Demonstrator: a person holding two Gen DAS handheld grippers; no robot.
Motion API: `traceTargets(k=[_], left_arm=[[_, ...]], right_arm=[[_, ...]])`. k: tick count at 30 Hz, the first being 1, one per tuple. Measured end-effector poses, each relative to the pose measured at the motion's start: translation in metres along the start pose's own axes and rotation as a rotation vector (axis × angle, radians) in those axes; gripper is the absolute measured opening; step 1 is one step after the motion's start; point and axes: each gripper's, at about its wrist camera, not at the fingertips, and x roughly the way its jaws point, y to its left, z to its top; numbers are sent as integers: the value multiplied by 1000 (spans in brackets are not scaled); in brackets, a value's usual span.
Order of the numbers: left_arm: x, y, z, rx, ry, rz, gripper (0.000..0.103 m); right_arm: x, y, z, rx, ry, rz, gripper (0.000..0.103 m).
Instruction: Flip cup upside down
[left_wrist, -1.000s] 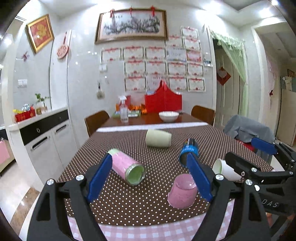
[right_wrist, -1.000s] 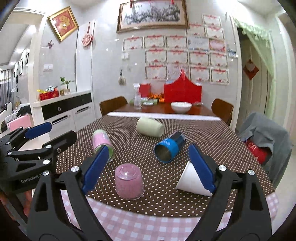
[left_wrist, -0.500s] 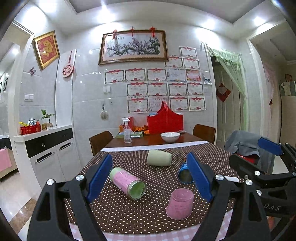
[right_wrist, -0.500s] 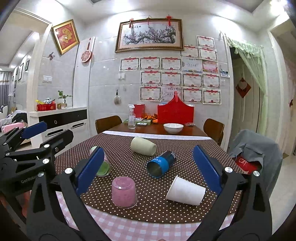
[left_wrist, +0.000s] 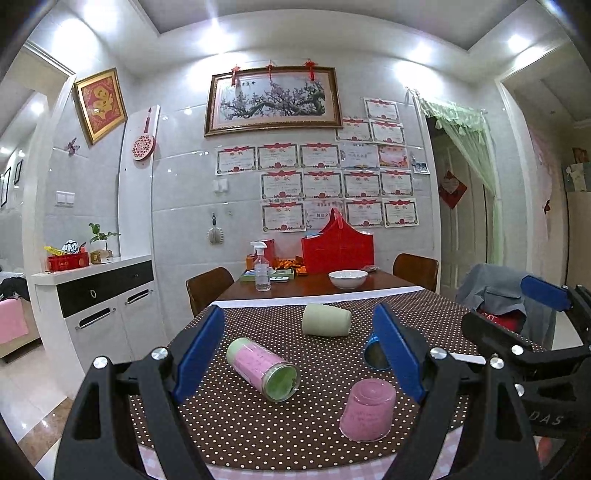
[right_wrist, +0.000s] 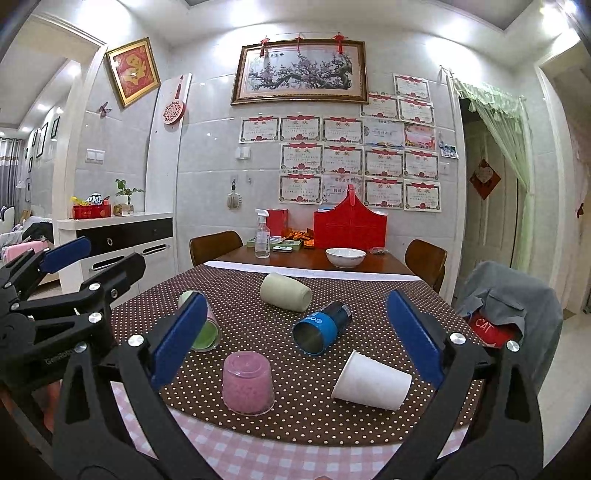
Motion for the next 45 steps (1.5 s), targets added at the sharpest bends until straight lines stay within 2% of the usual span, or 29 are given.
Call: traceTargets(k=[45], left_arm=[[6, 0, -6, -2, 9, 0, 81]], right_arm=[[2, -8, -2, -5, 15, 4, 96]])
